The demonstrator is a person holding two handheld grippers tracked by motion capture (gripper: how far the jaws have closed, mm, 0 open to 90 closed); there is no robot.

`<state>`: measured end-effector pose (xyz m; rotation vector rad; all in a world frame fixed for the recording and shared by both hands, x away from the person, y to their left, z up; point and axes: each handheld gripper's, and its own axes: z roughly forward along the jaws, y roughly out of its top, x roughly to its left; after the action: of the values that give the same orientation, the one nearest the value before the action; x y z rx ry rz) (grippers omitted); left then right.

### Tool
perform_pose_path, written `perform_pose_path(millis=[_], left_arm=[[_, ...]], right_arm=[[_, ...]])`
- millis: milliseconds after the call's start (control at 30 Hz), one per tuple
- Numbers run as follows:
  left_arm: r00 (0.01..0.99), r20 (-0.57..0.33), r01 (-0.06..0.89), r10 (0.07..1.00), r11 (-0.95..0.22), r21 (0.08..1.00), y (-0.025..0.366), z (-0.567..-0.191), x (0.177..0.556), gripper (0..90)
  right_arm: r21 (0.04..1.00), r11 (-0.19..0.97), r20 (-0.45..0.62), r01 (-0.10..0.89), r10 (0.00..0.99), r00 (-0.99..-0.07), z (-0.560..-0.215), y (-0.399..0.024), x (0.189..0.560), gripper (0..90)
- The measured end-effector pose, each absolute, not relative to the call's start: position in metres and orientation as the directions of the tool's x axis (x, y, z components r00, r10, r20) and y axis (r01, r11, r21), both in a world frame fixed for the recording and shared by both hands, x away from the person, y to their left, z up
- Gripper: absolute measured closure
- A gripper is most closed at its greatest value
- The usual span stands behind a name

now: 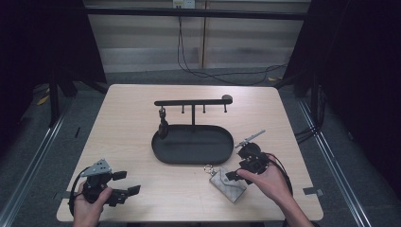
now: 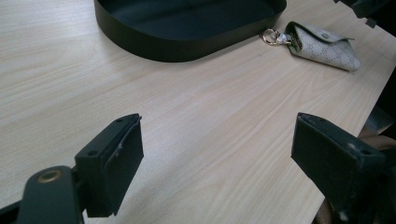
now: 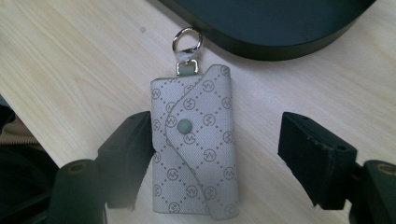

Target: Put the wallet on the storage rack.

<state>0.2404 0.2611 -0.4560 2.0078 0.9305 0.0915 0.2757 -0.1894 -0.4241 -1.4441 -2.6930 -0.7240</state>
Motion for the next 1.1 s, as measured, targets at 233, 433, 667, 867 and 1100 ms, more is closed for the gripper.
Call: perform_pose_path(millis=[233,433,667,867,1100], left_arm=[[0.717,-0.282,0.580,0.637,-0.322,0.749,0.261,-0.457,0.241,16.6],[0.716,-0.285,0.581,0.638,-0.316,0.750,0.263,-0.457,0.242,16.6],[0.712,-0.293,0.588,0.638,-0.314,0.746,0.263,-0.457,0.242,16.6],[0.713,-0.296,0.588,0.635,-0.312,0.746,0.263,-0.457,0.242,16.7],[0.713,-0.301,0.591,0.633,-0.311,0.744,0.263,-0.458,0.242,16.7]], right_arm=[[0.371,0.509,0.216,0.777,0.766,-0.605,-0.426,-0.182,0.283,21.2],[0.319,0.539,0.210,0.780,0.762,-0.612,-0.431,-0.173,0.287,22.1],[0.243,0.588,0.198,0.771,0.749,-0.633,-0.440,-0.164,0.290,24.7],[0.192,0.607,0.197,0.771,0.746,-0.636,-0.447,-0.162,0.292,25.5],[0.159,0.628,0.197,0.762,0.736,-0.648,-0.456,-0.155,0.294,25.5]])
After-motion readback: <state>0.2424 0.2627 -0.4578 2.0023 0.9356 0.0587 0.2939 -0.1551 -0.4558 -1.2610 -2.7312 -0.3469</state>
